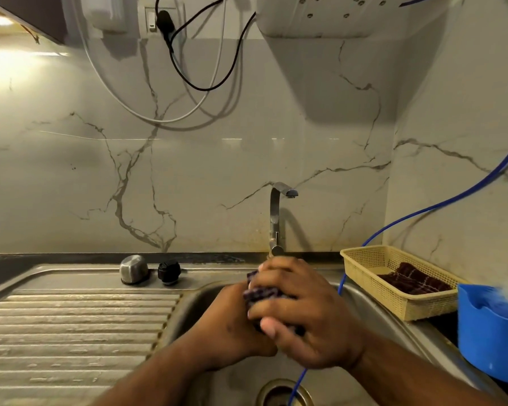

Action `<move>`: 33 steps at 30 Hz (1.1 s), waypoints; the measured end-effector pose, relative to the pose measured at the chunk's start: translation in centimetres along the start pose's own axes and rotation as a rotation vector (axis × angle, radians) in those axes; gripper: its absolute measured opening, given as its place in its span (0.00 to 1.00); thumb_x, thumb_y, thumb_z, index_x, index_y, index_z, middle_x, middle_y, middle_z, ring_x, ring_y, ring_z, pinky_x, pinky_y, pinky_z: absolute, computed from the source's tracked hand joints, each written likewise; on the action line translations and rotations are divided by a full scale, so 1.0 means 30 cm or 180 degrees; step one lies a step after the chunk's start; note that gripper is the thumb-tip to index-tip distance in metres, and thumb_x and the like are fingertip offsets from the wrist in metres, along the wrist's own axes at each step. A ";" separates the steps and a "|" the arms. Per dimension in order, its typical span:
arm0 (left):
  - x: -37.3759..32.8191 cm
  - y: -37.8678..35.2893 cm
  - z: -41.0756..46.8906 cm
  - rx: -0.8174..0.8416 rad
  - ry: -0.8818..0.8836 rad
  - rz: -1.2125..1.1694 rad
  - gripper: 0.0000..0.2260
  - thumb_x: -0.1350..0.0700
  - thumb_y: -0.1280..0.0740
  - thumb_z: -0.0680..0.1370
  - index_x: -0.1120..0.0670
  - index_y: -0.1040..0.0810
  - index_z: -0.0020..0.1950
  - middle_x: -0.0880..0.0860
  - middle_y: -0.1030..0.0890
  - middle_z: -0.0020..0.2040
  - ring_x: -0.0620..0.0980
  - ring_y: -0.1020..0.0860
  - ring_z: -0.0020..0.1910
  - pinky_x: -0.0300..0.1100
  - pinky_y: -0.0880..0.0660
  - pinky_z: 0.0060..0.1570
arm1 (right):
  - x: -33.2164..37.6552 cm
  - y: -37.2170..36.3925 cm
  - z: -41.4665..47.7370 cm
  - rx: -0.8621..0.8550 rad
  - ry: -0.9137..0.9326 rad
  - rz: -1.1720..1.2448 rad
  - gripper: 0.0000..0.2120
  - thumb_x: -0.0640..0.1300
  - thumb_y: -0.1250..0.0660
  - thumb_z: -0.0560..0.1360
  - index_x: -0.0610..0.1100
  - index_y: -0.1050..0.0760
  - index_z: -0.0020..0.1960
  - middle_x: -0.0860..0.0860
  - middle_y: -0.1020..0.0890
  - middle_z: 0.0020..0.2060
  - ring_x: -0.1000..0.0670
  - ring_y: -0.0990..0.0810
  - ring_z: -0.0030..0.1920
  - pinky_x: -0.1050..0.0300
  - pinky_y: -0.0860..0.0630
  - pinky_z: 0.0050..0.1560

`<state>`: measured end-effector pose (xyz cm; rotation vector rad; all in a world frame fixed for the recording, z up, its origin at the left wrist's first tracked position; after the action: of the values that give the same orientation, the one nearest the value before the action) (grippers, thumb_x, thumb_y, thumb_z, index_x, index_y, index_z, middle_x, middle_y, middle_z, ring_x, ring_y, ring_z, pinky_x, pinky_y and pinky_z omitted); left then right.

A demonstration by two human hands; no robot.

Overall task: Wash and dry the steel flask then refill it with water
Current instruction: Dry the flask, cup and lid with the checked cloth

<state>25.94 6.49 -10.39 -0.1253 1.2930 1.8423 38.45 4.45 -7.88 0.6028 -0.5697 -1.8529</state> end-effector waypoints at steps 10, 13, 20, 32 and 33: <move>0.025 0.005 0.027 -0.0679 0.0283 0.1354 0.35 0.44 0.26 0.66 0.43 0.36 0.71 0.40 0.29 0.64 0.43 0.30 0.63 0.43 0.29 0.63 | -0.084 -0.032 -0.022 -0.0416 -0.2248 0.0493 0.21 0.66 0.53 0.82 0.62 0.29 0.66 0.64 0.25 0.59 0.63 0.25 0.59 0.66 0.25 0.56; 0.031 0.029 0.023 -0.0730 0.0419 0.1170 0.37 0.46 0.24 0.66 0.43 0.36 0.71 0.40 0.28 0.65 0.43 0.30 0.63 0.38 0.31 0.61 | -0.186 -0.106 -0.021 0.0420 -0.2300 0.1010 0.23 0.53 0.47 0.84 0.75 0.42 0.74 0.79 0.40 0.68 0.66 0.39 0.74 0.64 0.37 0.71; 0.060 0.040 0.021 -0.0595 0.0618 0.0575 0.42 0.44 0.21 0.66 0.40 0.38 0.76 0.40 0.26 0.66 0.39 0.28 0.59 0.31 0.33 0.55 | -0.149 0.025 -0.045 0.0804 -0.1776 0.1386 0.32 0.39 0.41 0.83 0.64 0.45 0.79 0.70 0.49 0.79 0.66 0.51 0.79 0.59 0.47 0.77; -0.028 0.020 0.028 -0.0689 0.0014 0.0997 0.29 0.38 0.36 0.75 0.43 0.37 0.74 0.40 0.30 0.68 0.42 0.30 0.67 0.39 0.33 0.67 | -0.118 0.028 -0.020 -0.0250 -0.1487 0.0199 0.17 0.63 0.37 0.77 0.61 0.30 0.64 0.62 0.25 0.58 0.60 0.24 0.58 0.56 0.22 0.58; -0.038 0.029 0.028 -0.0753 0.0029 0.1174 0.28 0.35 0.42 0.75 0.44 0.35 0.73 0.41 0.29 0.67 0.44 0.29 0.67 0.41 0.33 0.65 | -0.120 0.019 -0.019 -0.0413 -0.1799 0.0293 0.15 0.64 0.39 0.77 0.62 0.30 0.62 0.63 0.23 0.55 0.61 0.22 0.56 0.56 0.22 0.56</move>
<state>26.37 6.43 -8.78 -0.0213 1.1557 2.3097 40.37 7.56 -7.45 -0.0463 -0.8185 -1.9524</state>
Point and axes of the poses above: each hand's wrist, its own z-axis towards the middle knuckle, its own y-axis out of the back of the hand, x = y × z, the point moved 6 cm from there along z, towards the middle knuckle
